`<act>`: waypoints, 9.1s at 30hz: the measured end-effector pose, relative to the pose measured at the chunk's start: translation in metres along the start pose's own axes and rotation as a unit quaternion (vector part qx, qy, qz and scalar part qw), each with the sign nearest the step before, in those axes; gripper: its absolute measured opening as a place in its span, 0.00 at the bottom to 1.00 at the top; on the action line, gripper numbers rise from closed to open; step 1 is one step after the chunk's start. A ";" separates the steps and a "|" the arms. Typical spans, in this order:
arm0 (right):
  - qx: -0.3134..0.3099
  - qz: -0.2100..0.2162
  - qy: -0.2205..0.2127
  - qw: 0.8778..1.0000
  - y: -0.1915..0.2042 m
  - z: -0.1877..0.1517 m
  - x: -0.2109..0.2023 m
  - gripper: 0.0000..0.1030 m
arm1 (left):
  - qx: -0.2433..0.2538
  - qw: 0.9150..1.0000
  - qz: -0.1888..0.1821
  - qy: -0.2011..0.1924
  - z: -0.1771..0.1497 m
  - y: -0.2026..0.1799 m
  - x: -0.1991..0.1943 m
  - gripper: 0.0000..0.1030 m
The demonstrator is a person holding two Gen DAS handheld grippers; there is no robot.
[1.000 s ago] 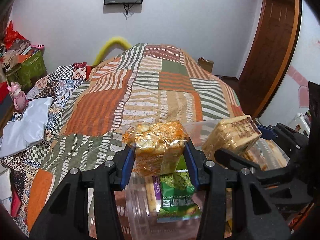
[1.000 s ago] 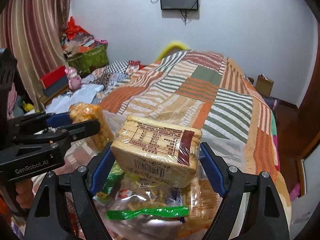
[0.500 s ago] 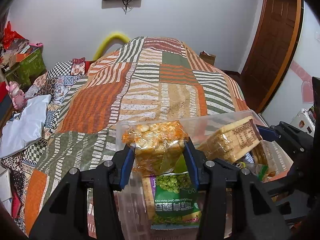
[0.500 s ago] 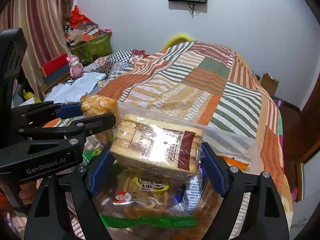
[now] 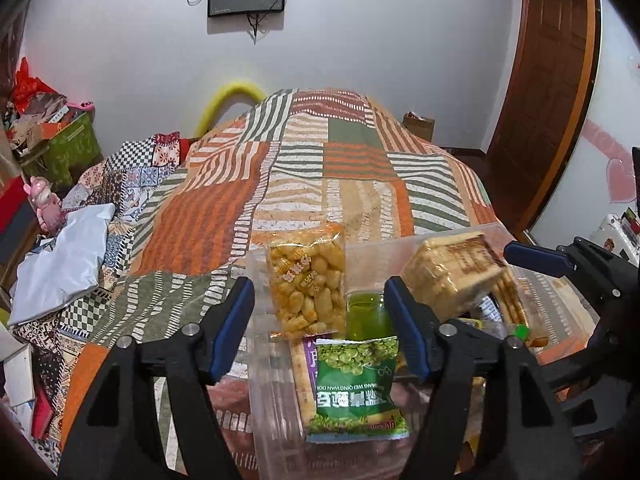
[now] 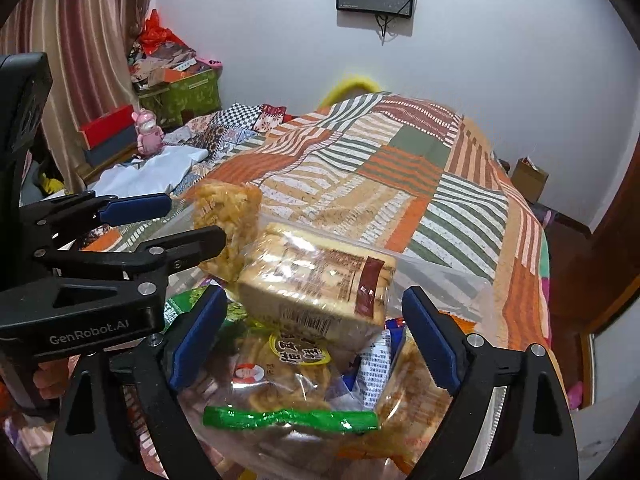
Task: Organize snacks
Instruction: 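Lower the puff bag and biscuit block into the clear box, open both tools, then grasp the red-white chip bag with left tool while right tool grasps red bag, then carry both red bags into the clear box and open both tools, then grasp the orange fried-ball bag with left tool while right tool grasps white-yellow bag, then carry both bags into the clear box and open both tools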
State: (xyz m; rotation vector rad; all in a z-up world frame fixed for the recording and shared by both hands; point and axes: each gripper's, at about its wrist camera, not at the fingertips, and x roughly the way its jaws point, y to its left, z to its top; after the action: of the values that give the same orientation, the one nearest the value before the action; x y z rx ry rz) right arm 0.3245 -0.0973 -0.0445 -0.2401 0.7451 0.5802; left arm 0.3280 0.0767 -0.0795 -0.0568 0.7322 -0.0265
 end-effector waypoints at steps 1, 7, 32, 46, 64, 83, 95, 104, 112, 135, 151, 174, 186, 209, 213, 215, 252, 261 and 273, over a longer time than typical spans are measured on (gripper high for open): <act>0.001 0.001 -0.001 1.000 -0.001 0.000 -0.002 0.86 | 0.001 1.000 0.001 -0.004 -0.001 0.000 -0.003 0.69; -0.001 0.001 -0.013 1.000 0.001 -0.004 -0.019 0.86 | 0.007 1.000 0.001 -0.022 -0.005 -0.004 -0.029 0.75; 0.049 -0.037 -0.040 0.997 -0.017 -0.091 -0.113 0.92 | 0.000 1.000 -0.001 0.008 -0.097 -0.011 -0.115 0.88; 0.079 -0.056 0.023 0.995 -0.032 -0.150 -0.092 0.93 | 0.037 0.998 0.013 0.052 -0.149 -0.036 -0.103 0.89; 0.059 -0.002 0.077 0.995 -0.037 -0.145 -0.060 0.92 | -0.012 0.996 0.029 0.084 -0.174 0.009 -0.092 0.93; 0.101 0.000 0.030 0.994 -0.043 -0.160 -0.086 0.66 | -0.042 0.997 0.000 0.064 -0.178 0.014 -0.103 0.76; 0.114 -0.005 0.006 0.993 -0.051 -0.152 -0.101 0.53 | -0.039 0.999 -0.008 0.004 -0.151 0.004 -0.133 0.76; 0.108 0.015 0.062 0.992 -0.051 -0.160 -0.076 0.69 | -0.022 1.000 -0.018 -0.011 -0.141 -0.010 -0.137 0.76; 0.065 -0.013 0.067 0.996 -0.039 -0.155 -0.063 0.66 | -0.017 1.000 -0.019 -0.013 -0.141 -0.015 -0.138 0.76; 0.101 -0.038 -0.056 0.993 -0.053 -0.113 -0.121 0.59 | -0.015 0.997 -0.012 -0.077 -0.088 -0.011 -0.144 0.76; 0.059 0.004 -0.057 0.997 -0.034 -0.046 -0.063 0.60 | 0.004 0.999 -0.012 -0.045 -0.040 -0.019 -0.065 0.76; 0.011 0.036 -0.002 0.999 -0.018 -0.031 -0.010 0.60 | 0.051 0.999 0.004 0.008 -0.042 -0.032 0.003 0.76; -0.007 0.005 -0.011 1.000 -0.012 -0.031 -0.031 0.74 | 0.039 0.999 -0.005 -0.001 -0.042 -0.032 -0.020 0.77; 0.057 0.012 0.009 0.998 -0.020 -0.092 -0.063 0.83 | 0.024 0.999 -0.022 -0.002 -0.086 -0.033 -0.081 0.89; 0.056 0.025 0.039 0.997 -0.016 -0.099 -0.046 0.83 | 0.027 0.999 -0.018 0.014 -0.098 -0.032 -0.074 0.89; 0.056 0.028 0.057 0.996 -0.014 -0.100 -0.035 0.83 | 0.027 0.999 -0.017 0.021 -0.102 -0.030 -0.071 0.89; 0.061 0.022 0.028 0.997 -0.017 -0.118 -0.078 0.52 | 0.039 0.994 -0.069 0.075 -0.150 -0.076 -0.095 0.90; 0.068 0.024 0.005 0.997 -0.013 -0.131 -0.104 0.52 | 0.025 0.994 -0.062 0.083 -0.175 -0.089 -0.103 0.93; 0.081 0.032 -0.002 0.996 -0.014 -0.142 -0.112 0.52 | 0.055 0.996 -0.015 0.067 -0.187 -0.081 -0.114 0.94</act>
State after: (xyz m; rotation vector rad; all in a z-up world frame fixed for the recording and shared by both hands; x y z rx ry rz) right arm 0.1856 -0.2123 -0.0683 -0.0643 0.7940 0.5779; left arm 0.1182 -0.0068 -0.1372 0.0387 0.8620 -0.0999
